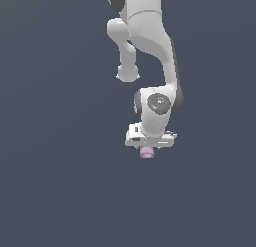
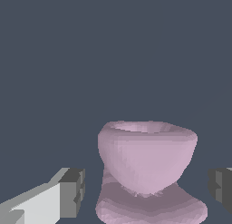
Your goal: Pick up the object and move it to a goal position.
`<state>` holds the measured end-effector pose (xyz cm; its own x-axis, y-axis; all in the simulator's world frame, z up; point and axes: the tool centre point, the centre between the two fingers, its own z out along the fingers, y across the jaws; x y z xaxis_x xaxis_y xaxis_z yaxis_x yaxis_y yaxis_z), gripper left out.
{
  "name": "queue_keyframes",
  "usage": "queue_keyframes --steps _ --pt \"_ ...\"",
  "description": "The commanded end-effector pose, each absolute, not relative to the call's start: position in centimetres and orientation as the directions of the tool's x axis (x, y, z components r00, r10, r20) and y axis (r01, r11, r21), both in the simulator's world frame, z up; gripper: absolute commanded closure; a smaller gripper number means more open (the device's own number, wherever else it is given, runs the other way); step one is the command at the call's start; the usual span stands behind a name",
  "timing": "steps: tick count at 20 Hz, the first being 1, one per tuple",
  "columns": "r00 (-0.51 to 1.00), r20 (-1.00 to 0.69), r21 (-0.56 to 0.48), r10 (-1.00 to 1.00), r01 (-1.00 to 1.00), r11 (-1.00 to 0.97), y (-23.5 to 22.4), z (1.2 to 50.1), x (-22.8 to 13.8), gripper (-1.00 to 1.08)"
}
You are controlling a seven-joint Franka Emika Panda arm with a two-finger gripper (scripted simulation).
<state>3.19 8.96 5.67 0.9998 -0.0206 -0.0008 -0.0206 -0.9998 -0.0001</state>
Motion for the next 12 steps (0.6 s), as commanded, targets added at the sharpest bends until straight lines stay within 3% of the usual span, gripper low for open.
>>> queue_keyframes --steps 1,6,7,12 --pt "1.000 0.000 0.000 -0.021 -0.021 -1.000 8.98 4.53 3.18 -0.92" --pt "1.000 0.000 0.000 -0.022 -0.022 -1.000 8.99 3.95 3.32 -0.92" --pt "1.000 0.000 0.000 -0.022 -0.022 -1.000 8.99 3.95 3.32 1.08" --pt "1.000 0.000 0.000 -0.022 -0.022 -1.000 8.99 3.95 3.32 1.08"
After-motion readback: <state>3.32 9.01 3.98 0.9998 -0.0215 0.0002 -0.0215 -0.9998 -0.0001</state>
